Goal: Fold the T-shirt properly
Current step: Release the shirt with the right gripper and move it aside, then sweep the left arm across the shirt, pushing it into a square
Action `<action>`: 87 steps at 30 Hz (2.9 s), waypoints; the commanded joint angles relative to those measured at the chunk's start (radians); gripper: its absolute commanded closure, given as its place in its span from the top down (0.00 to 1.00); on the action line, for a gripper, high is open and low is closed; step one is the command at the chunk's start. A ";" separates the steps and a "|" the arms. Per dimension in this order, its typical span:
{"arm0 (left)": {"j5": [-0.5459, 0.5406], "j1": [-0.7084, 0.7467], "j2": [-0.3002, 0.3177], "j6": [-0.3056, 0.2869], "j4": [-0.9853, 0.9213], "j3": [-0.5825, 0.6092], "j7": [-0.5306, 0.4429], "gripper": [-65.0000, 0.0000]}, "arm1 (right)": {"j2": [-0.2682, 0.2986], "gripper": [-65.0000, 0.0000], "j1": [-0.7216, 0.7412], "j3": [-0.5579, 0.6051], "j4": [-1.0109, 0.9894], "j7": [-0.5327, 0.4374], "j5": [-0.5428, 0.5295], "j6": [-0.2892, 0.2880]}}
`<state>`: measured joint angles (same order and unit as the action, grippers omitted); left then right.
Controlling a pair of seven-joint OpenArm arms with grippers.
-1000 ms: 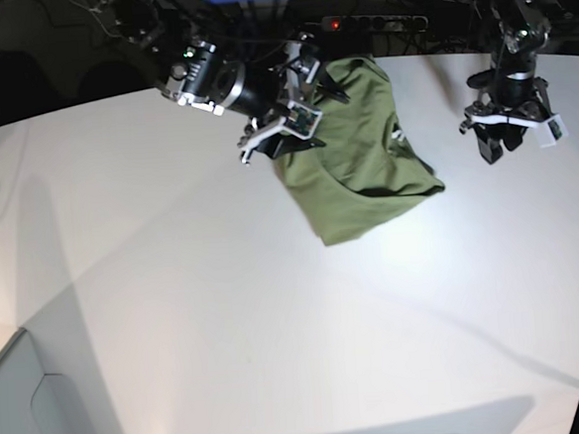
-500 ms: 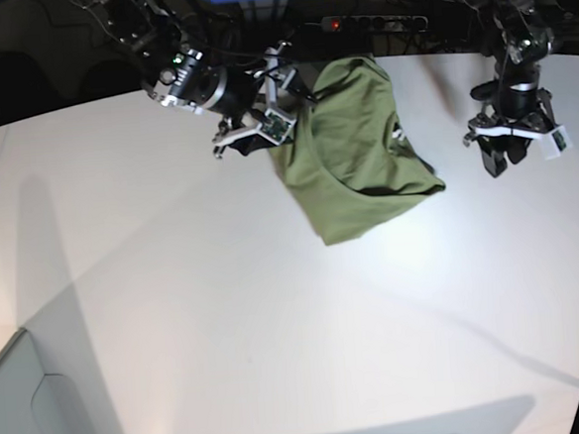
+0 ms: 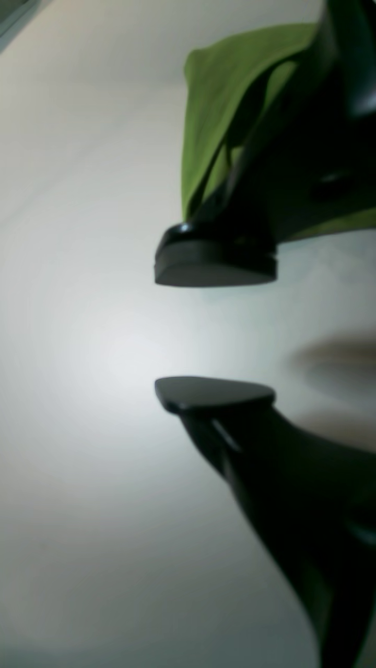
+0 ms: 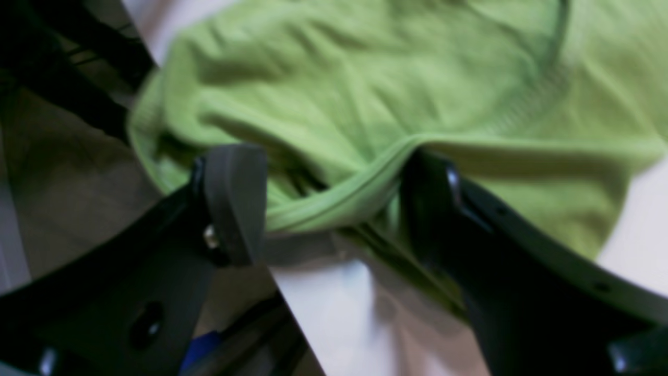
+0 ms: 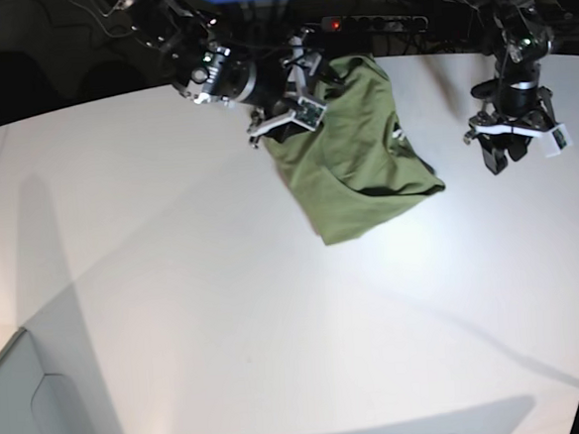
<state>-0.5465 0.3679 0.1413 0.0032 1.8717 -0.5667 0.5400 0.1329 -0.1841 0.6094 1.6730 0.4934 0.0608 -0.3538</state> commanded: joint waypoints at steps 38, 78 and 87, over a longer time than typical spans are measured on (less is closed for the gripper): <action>-0.168 0.102 -0.064 -0.002 -0.137 0.330 -0.031 0.69 | 0.029 0.62 -0.007 -0.279 0.177 -0.032 -0.013 -0.001; -0.016 -1.030 0.248 -0.250 -0.590 1.895 0.068 0.00 | -0.108 0.62 -0.044 -1.278 0.177 -0.025 -0.013 -0.001; 0.507 -1.028 0.076 -0.513 -0.611 1.924 0.067 0.00 | -0.149 0.61 -0.078 -1.337 0.180 -0.031 -0.013 -0.001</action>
<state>-0.0296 -0.6613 0.2161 -0.4858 1.2709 1.3464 0.5812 -0.0280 -0.2596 -0.7185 1.8301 0.4892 0.0551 -0.3542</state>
